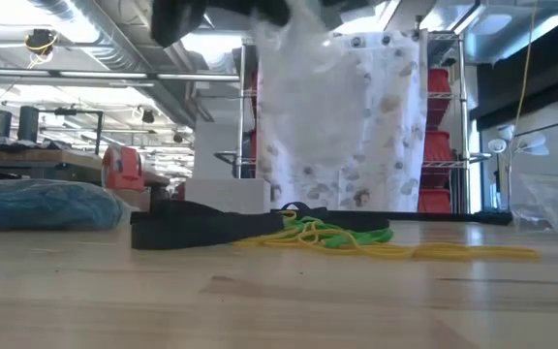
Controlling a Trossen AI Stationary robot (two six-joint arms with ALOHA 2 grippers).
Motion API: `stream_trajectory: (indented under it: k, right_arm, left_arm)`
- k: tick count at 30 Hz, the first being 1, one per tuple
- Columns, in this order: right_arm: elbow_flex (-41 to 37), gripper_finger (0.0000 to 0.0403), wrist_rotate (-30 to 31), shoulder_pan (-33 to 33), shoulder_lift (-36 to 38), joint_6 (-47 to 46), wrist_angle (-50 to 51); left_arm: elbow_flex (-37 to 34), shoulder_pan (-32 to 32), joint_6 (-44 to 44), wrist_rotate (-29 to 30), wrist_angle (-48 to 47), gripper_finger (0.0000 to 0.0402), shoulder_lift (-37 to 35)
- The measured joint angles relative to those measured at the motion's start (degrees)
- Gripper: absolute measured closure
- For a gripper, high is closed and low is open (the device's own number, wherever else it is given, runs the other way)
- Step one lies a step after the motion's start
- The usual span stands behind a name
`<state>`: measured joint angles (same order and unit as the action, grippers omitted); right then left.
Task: Sort rubber bands
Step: Put the black rubber band into the transparent zip bag
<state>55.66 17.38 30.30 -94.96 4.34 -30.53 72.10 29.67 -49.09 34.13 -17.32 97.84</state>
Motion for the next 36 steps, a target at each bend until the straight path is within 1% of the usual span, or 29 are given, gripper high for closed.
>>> stream_trajectory:
  k: [3,9,14,18,23,30,36]
  right_arm:
    - [0.0,0.0393,-0.1,0.0,0.0,3.0,-2.1]
    - [0.2,0.0393,-4.9,0.0,-2.0,15.1,-5.4]
    - [0.2,0.0393,-4.7,-0.4,-2.7,27.7,-5.3]
    - [0.2,0.0393,-4.9,-0.9,-2.8,33.7,-5.6]
    - [0.3,0.0393,-4.2,-1.5,-2.8,36.6,-4.5]
    - [0.3,0.0393,-2.8,-1.5,-2.8,37.4,-2.3]
    - [0.3,0.0393,3.8,-1.3,-2.8,39.7,5.8]
  left_arm:
    - [0.0,-0.4,1.2,0.0,2.0,0.0400,0.0]
    - [0.0,-1.4,1.3,0.0,3.7,0.0400,0.0]
    - [0.1,-1.4,1.6,-1.5,5.2,0.0400,0.0]
    - [0.1,-1.2,2.3,-2.6,6.5,0.0400,0.0]
    - [0.1,-1.2,2.5,-3.1,6.7,0.0400,0.0]
    - [0.1,-1.2,2.4,-3.8,6.9,0.0400,0.0]
    - [0.1,-1.1,2.4,-4.6,6.8,0.0400,0.0]
